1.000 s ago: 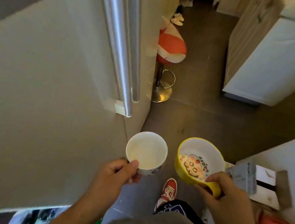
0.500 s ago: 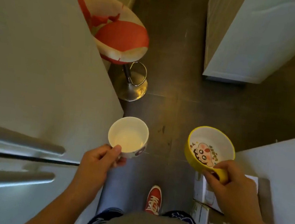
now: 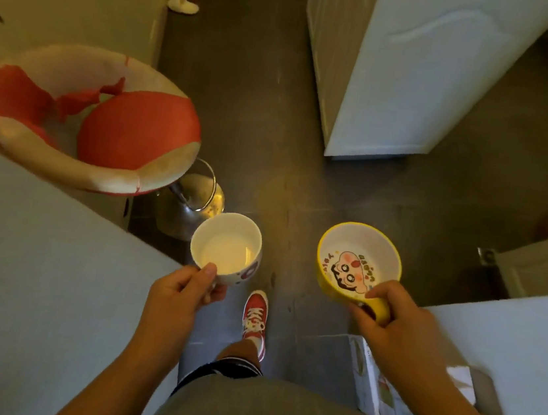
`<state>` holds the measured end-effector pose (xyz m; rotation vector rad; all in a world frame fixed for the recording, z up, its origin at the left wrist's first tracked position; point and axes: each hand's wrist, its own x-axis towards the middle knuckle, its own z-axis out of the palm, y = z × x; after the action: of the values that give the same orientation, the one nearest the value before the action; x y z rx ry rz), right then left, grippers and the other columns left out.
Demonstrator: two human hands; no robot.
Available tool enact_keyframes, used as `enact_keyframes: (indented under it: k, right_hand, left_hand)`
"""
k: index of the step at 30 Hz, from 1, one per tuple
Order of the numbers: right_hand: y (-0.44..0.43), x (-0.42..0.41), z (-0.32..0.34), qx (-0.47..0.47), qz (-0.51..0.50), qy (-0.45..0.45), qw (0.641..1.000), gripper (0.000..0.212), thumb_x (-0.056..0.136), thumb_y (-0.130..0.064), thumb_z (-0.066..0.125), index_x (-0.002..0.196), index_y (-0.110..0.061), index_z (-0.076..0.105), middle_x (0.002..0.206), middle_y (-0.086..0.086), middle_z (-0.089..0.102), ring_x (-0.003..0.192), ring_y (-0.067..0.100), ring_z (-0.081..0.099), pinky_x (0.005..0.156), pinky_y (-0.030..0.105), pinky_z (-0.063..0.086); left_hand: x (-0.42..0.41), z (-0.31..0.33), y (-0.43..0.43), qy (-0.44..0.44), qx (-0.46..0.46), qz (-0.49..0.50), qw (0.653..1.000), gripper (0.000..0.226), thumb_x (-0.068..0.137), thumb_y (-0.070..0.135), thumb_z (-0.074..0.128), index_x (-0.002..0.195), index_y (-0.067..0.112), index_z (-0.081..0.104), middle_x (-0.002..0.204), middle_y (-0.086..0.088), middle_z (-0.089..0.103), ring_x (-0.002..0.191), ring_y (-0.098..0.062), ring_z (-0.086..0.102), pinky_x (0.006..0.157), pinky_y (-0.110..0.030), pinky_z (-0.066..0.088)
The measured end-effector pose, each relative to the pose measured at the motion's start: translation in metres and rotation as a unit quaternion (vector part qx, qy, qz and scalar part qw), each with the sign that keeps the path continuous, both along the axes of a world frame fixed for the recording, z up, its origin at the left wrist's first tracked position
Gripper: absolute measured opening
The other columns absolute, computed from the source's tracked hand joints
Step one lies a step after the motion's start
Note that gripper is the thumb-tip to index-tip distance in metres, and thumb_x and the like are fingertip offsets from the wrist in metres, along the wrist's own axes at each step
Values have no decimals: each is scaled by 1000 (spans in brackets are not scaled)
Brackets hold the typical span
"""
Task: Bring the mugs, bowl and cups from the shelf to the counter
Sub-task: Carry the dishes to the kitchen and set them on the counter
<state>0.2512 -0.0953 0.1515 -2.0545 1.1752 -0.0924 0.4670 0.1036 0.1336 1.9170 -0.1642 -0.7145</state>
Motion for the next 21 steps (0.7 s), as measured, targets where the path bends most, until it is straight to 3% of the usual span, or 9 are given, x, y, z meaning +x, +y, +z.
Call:
enact_keyframes:
  k: [3, 7, 9, 11, 14, 18, 21]
  right_hand:
    - [-26, 17, 3, 13, -49, 13, 999, 28, 75, -37, 75, 88, -35, 51, 85, -17, 58, 68, 6, 61, 55, 14, 46]
    - [-59, 22, 8, 18, -137, 21, 990, 28, 75, -31, 77, 86, -33, 51, 84, -13, 60, 65, 3, 56, 55, 10, 39]
    - [-72, 16, 8, 12, -185, 26, 982, 29, 75, -29, 78, 83, -33, 51, 83, -13, 60, 64, 2, 56, 55, 9, 38]
    - [-84, 9, 7, 13, -224, 37, 974, 29, 76, -27, 78, 79, -33, 50, 80, -15, 60, 62, -1, 56, 53, 6, 36]
    - [-109, -1, 1, 25, -278, 52, 959, 26, 77, -25, 78, 82, -30, 52, 73, -13, 61, 61, -3, 55, 52, 6, 35]
    - [-160, -7, -12, 19, -342, 39, 939, 31, 74, -26, 80, 76, -35, 51, 59, -18, 56, 57, -2, 54, 49, 11, 33]
    - [-213, -7, -21, 26, -367, 26, 930, 27, 76, -33, 78, 79, -37, 51, 68, -12, 62, 61, 3, 56, 53, 18, 40]
  left_hand:
    - [38, 3, -52, 8, -10, -57, 998, 43, 71, 62, 57, 75, 22, 73, 79, 8, 76, 85, -19, 74, 82, -39, 59]
    - [75, 19, -134, 17, -19, -152, 988, 31, 75, 55, 56, 67, 31, 73, 77, 5, 77, 82, -10, 74, 74, -25, 53]
    - [84, 23, -177, 24, -25, -191, 981, 30, 84, 45, 58, 66, 25, 71, 76, 3, 76, 82, -10, 73, 70, -20, 49]
    - [87, 24, -219, 23, -32, -226, 973, 31, 93, 31, 59, 66, 23, 70, 76, 2, 77, 81, -12, 73, 67, -17, 50]
    - [88, 23, -285, 31, -49, -277, 959, 34, 95, 27, 59, 63, 25, 70, 75, 2, 77, 77, -6, 74, 58, -13, 54]
    - [81, 20, -380, 38, -63, -320, 945, 35, 93, 27, 61, 69, 2, 66, 63, 4, 71, 72, -13, 74, 70, -26, 54]
    - [76, 23, -449, 33, -68, -343, 936, 40, 81, 46, 64, 66, 10, 70, 66, 1, 72, 76, -19, 75, 73, -32, 56]
